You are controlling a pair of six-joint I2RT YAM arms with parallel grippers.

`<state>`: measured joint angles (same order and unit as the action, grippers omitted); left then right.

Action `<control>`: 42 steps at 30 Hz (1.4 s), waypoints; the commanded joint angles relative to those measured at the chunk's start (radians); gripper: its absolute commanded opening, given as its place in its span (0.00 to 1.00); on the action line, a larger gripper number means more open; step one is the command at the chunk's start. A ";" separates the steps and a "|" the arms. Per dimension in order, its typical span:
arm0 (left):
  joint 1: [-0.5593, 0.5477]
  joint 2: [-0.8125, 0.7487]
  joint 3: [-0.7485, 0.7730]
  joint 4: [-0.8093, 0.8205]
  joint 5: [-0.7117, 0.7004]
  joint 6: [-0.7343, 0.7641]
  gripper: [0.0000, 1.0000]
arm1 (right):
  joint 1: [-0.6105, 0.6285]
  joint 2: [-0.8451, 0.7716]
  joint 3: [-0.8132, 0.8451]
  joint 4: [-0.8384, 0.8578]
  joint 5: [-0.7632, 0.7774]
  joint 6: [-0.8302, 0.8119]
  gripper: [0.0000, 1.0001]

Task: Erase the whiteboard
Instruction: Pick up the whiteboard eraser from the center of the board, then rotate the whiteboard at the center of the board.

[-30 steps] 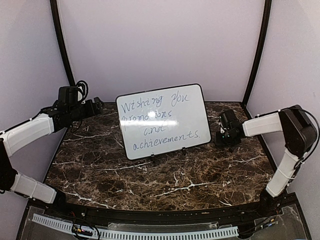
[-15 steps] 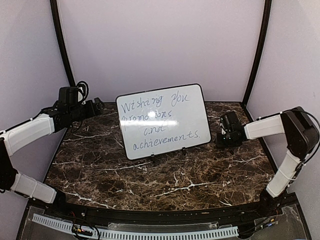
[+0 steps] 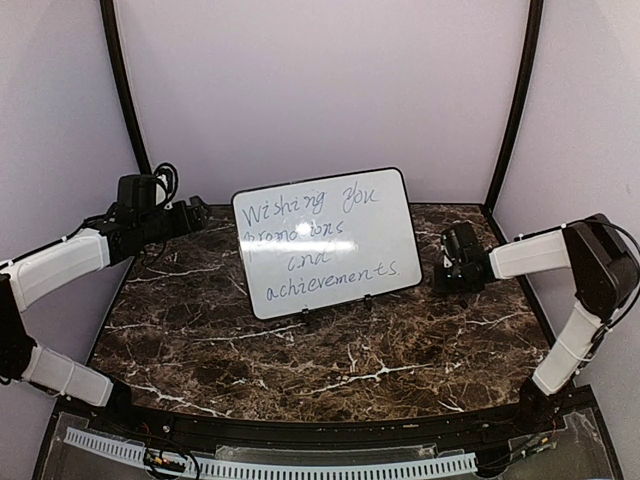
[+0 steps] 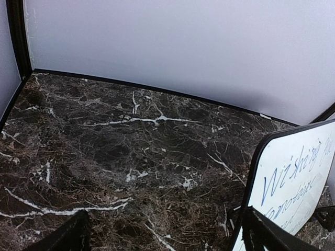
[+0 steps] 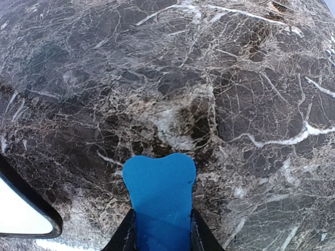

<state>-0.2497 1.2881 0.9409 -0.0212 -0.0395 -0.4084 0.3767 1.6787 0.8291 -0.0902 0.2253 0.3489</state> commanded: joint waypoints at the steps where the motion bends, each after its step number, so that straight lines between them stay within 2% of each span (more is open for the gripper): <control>1: 0.016 -0.004 -0.028 0.069 0.089 -0.002 0.99 | -0.005 -0.090 -0.015 0.030 0.036 -0.003 0.27; 8: 0.030 -0.005 0.024 0.116 0.251 0.014 0.99 | 0.007 -0.296 0.040 -0.053 0.078 -0.008 0.30; 13: 0.032 0.037 0.126 0.127 0.411 0.053 0.99 | 0.109 -0.389 0.155 -0.093 0.107 -0.043 0.29; 17: 0.032 0.127 0.226 0.127 0.528 0.115 0.98 | 0.221 -0.343 0.292 -0.113 0.111 -0.077 0.29; 23: 0.045 0.275 0.335 0.120 0.658 0.166 0.93 | 0.332 -0.247 0.439 -0.072 0.031 -0.117 0.29; 28: 0.083 0.336 0.307 0.245 0.741 0.079 0.85 | 0.405 -0.170 0.531 -0.064 0.010 -0.140 0.29; 37: 0.103 0.403 0.251 0.381 0.818 0.026 0.80 | 0.477 -0.083 0.603 -0.077 -0.013 -0.160 0.28; 42: 0.123 0.443 0.236 0.495 0.896 -0.065 0.70 | 0.495 -0.047 0.637 -0.087 -0.018 -0.157 0.28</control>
<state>-0.1493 1.7130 1.2011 0.3378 0.7712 -0.3988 0.8566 1.6058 1.4105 -0.1848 0.2169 0.1989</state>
